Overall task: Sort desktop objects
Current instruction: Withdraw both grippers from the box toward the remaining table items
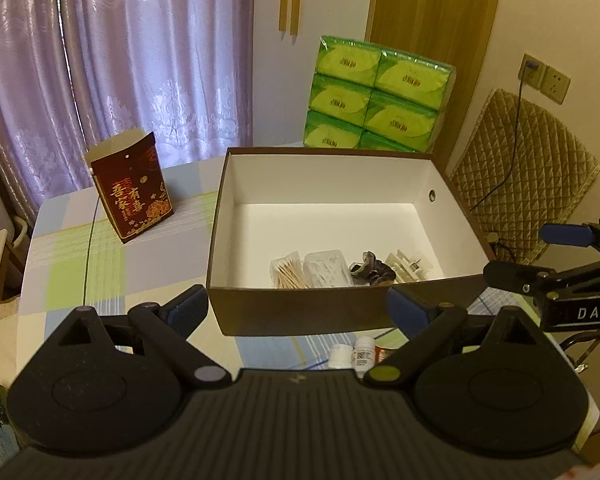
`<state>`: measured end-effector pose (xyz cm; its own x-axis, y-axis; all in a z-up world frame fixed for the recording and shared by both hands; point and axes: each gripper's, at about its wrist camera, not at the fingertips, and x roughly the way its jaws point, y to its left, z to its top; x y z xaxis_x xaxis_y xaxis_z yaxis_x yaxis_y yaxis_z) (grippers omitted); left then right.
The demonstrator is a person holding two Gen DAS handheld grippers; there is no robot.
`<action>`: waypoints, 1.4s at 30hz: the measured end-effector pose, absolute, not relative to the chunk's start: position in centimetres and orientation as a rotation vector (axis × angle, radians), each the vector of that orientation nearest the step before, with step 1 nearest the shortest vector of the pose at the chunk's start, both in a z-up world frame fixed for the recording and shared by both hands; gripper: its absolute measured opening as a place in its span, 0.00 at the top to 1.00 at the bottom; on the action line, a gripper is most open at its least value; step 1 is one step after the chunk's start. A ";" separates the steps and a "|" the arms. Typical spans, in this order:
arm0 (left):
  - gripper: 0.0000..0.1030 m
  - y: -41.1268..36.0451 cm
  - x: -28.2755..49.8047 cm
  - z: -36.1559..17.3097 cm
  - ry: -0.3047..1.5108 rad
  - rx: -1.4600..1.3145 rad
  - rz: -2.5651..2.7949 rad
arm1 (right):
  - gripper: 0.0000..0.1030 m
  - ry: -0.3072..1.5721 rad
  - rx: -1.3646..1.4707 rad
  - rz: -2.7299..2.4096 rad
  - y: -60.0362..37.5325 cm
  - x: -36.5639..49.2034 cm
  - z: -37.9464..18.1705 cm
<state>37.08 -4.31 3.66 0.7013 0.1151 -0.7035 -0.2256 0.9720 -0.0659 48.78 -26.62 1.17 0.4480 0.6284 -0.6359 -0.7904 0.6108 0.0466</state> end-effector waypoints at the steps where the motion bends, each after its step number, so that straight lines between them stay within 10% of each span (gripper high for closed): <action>1: 0.09 -4.4 36.6 3.8 0.766 -0.154 0.189 | 0.02 0.654 -0.273 0.896 -26.8 48.3 1.3; 42: 0.09 -9.4 26.0 -5.2 0.975 -0.141 0.059 | 0.02 0.895 -0.311 0.889 -36.1 41.1 -7.3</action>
<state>26.03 -9.43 -5.22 0.5605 -0.0132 -0.8280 -0.1135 0.9892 -0.0926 41.07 -36.08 -7.33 0.3104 0.5385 -0.7834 -0.7796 0.6157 0.1144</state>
